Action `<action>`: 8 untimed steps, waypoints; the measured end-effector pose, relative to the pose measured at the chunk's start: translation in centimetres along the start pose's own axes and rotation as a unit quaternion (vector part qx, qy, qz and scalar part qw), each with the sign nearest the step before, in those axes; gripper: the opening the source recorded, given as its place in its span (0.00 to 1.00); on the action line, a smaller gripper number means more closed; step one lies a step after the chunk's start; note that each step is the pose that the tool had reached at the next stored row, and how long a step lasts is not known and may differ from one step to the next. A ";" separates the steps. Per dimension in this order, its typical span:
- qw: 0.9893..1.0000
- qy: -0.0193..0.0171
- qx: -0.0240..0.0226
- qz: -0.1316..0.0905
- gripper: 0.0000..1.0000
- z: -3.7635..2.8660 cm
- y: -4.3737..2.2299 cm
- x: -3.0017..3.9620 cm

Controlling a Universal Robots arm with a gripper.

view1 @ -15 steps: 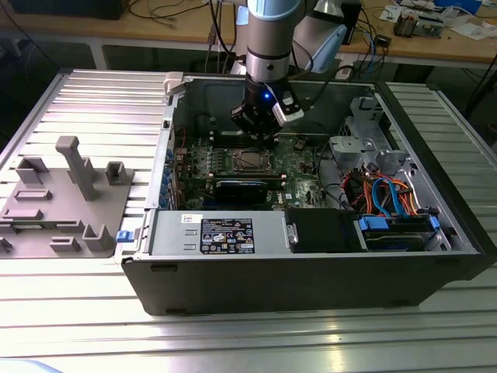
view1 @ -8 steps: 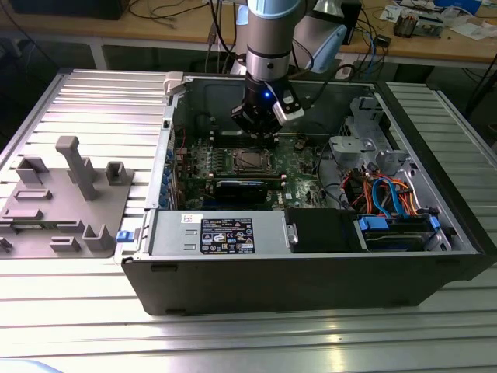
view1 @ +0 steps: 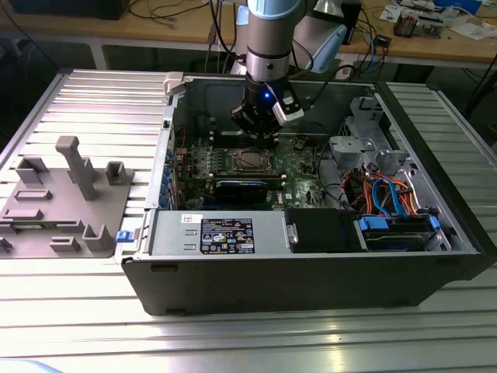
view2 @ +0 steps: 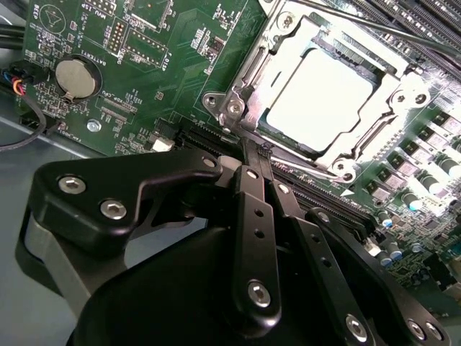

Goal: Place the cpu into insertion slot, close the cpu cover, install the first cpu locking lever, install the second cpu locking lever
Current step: 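Install the first cpu locking lever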

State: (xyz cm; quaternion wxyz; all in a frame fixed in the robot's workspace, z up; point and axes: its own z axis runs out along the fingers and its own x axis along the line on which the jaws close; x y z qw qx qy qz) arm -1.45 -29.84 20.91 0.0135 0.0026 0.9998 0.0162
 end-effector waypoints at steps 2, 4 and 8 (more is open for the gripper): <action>1.000 0.000 0.000 0.000 0.11 0.02 0.00 0.00; 1.000 0.000 0.000 0.000 0.11 0.04 0.00 0.00; 1.000 0.000 0.000 0.000 0.11 0.06 0.00 0.00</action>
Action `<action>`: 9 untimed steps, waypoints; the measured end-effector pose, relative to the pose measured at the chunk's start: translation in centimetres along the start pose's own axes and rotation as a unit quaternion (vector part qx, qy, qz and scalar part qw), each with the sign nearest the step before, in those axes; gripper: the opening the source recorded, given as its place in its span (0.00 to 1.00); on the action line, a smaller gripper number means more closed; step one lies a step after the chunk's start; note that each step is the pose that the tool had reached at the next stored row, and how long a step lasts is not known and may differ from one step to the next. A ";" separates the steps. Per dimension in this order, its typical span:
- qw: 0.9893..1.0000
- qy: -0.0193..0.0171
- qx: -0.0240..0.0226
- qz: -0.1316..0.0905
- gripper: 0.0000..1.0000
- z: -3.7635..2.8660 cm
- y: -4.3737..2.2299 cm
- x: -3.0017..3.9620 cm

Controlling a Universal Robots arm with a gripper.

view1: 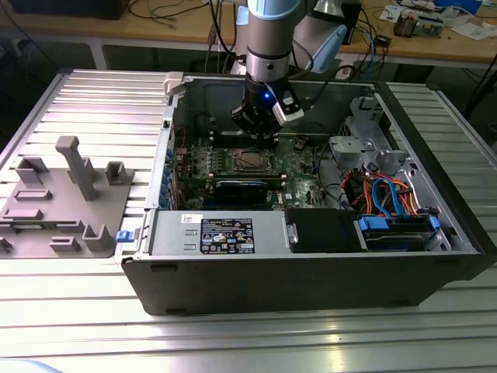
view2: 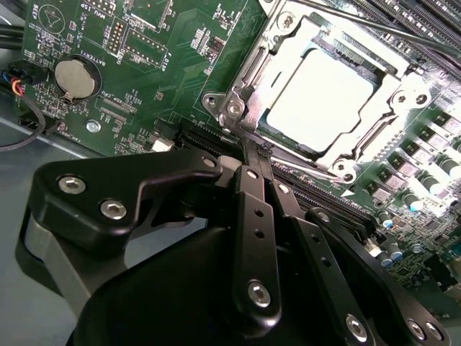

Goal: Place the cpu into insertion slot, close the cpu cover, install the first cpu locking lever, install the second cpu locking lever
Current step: 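Install the first cpu locking lever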

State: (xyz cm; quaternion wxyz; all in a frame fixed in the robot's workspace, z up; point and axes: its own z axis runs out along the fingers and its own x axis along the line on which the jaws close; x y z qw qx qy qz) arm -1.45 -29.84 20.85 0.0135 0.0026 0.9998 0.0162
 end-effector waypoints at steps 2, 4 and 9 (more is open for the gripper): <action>1.000 0.000 0.000 0.000 0.11 0.01 0.00 0.00; 1.000 0.000 0.000 0.000 0.11 0.08 0.00 -0.01; 1.000 0.000 0.003 0.000 0.11 0.24 -0.01 0.00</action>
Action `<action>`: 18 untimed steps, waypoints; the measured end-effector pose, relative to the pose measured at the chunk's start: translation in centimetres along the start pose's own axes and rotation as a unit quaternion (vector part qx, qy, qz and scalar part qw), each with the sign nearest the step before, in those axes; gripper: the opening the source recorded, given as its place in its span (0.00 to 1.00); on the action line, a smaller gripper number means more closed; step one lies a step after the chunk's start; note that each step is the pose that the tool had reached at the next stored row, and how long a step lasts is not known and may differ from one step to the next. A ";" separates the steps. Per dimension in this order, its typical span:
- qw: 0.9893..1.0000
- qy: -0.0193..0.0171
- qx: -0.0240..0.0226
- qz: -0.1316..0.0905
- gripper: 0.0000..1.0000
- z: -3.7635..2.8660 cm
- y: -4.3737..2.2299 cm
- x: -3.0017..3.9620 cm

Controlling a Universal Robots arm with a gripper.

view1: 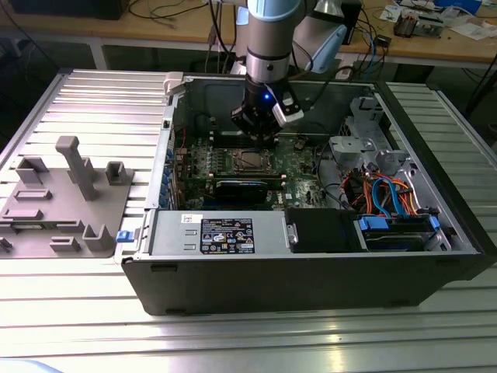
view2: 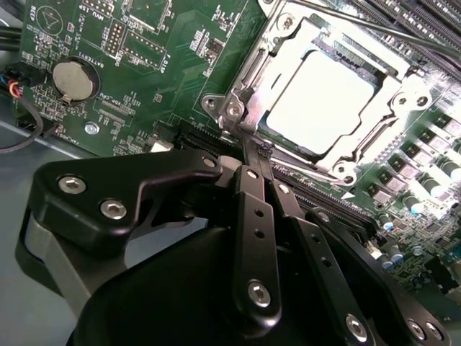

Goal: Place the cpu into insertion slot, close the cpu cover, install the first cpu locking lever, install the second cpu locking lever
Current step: 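Install the first cpu locking lever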

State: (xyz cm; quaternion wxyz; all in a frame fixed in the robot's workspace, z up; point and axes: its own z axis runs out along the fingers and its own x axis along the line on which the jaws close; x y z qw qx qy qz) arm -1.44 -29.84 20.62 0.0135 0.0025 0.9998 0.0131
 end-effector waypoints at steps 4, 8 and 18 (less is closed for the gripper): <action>1.000 0.000 0.005 0.000 0.11 0.25 -0.02 -0.01; 1.000 0.000 0.006 0.000 0.11 0.39 -0.01 -0.01; 1.000 0.000 0.002 0.000 0.11 0.43 -0.01 -0.01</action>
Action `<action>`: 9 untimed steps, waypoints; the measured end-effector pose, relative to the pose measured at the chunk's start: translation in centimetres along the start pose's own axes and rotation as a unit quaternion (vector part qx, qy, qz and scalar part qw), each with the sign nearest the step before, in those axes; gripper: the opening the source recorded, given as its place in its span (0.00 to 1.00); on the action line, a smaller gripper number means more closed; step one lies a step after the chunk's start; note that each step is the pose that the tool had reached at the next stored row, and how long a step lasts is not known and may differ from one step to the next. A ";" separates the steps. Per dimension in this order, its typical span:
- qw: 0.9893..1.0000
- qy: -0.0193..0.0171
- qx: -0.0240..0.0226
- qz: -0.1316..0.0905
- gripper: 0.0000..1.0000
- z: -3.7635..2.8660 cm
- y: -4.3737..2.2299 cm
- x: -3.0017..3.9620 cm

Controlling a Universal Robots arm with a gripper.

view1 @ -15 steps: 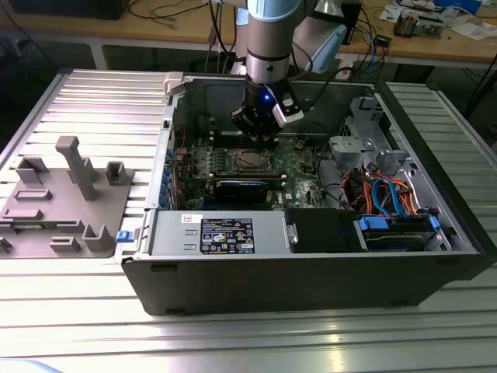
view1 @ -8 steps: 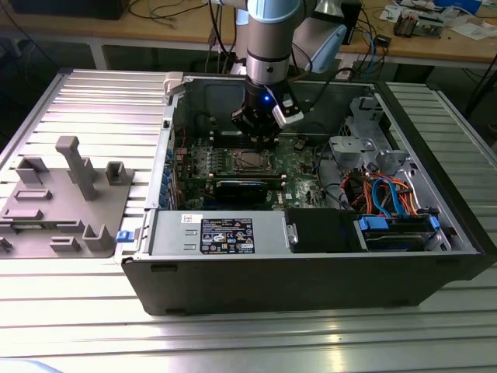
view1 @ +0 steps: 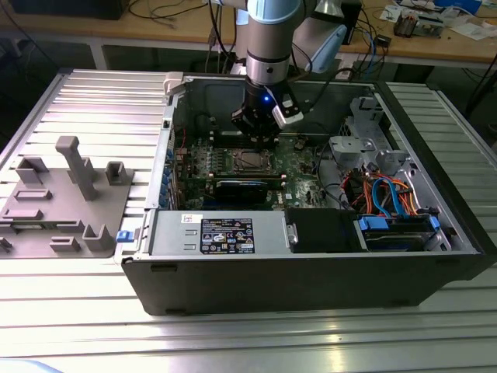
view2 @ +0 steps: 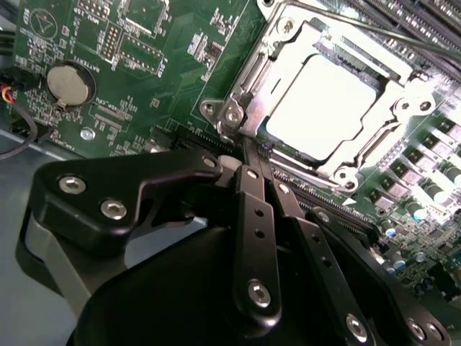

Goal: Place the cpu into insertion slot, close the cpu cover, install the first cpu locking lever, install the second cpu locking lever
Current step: 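Install the first cpu locking lever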

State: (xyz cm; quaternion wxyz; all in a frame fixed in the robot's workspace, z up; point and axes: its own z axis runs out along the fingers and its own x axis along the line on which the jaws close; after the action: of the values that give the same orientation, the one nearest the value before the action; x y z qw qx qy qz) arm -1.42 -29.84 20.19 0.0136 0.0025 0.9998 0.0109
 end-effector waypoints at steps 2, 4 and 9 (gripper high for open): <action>1.000 0.000 0.000 0.000 0.11 -0.26 0.01 -0.01; 1.000 0.000 0.000 0.000 0.11 -0.56 0.01 -0.02; 1.000 0.000 0.000 0.000 0.11 -0.85 0.02 -0.03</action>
State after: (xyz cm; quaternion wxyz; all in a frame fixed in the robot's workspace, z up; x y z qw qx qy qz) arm -1.42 -29.84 21.04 0.0136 0.0024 0.9998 0.0105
